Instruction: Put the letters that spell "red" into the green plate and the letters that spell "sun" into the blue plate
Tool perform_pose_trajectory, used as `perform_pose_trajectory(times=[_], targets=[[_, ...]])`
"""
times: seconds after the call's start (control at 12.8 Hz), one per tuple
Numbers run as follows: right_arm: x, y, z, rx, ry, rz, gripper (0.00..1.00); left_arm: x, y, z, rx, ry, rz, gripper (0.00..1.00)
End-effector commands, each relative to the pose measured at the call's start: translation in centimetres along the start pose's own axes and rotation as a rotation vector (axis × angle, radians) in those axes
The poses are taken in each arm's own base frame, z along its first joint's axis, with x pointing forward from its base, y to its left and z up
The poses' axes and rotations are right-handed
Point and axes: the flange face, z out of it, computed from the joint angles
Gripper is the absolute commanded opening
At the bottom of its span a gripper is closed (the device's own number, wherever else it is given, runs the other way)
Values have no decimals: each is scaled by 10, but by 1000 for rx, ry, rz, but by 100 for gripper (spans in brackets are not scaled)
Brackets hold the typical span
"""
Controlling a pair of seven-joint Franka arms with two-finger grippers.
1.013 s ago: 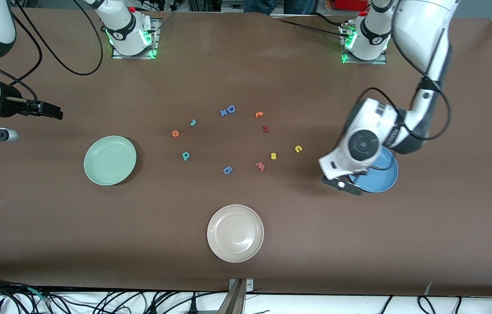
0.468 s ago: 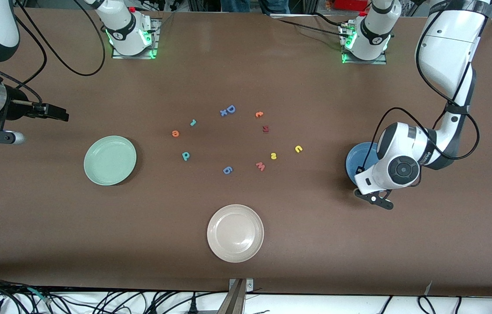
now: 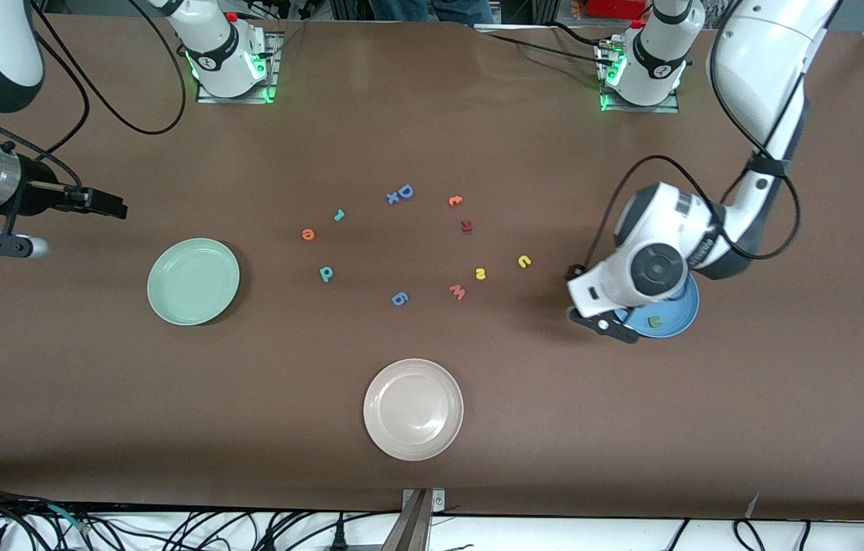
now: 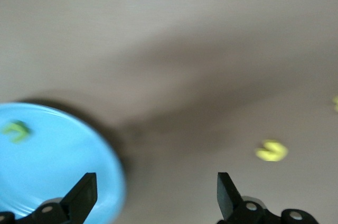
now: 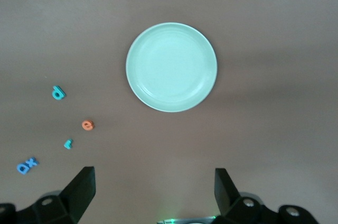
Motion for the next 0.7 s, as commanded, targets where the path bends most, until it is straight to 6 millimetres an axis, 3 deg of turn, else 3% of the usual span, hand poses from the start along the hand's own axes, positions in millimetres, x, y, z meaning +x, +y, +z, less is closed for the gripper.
perform_pose_trajectory(times=[0.0, 0.08, 0.23, 0.39, 0.62], targets=[[12, -53, 25, 8, 20, 23, 100, -14, 70, 6, -1, -18, -151, 100], [16, -71, 38, 2, 19, 0, 100, -17, 99, 15, 11, -17, -211, 100], [24, -93, 63, -4, 2, -28, 100, -20, 130, 47, -7, 15, -267, 99], [31, -115, 91, 12, -13, -34, 100, -28, 137, 77, -46, 63, -284, 99], [45, -151, 141, 19, 30, -26, 100, -27, 129, 90, 33, 112, -207, 98]])
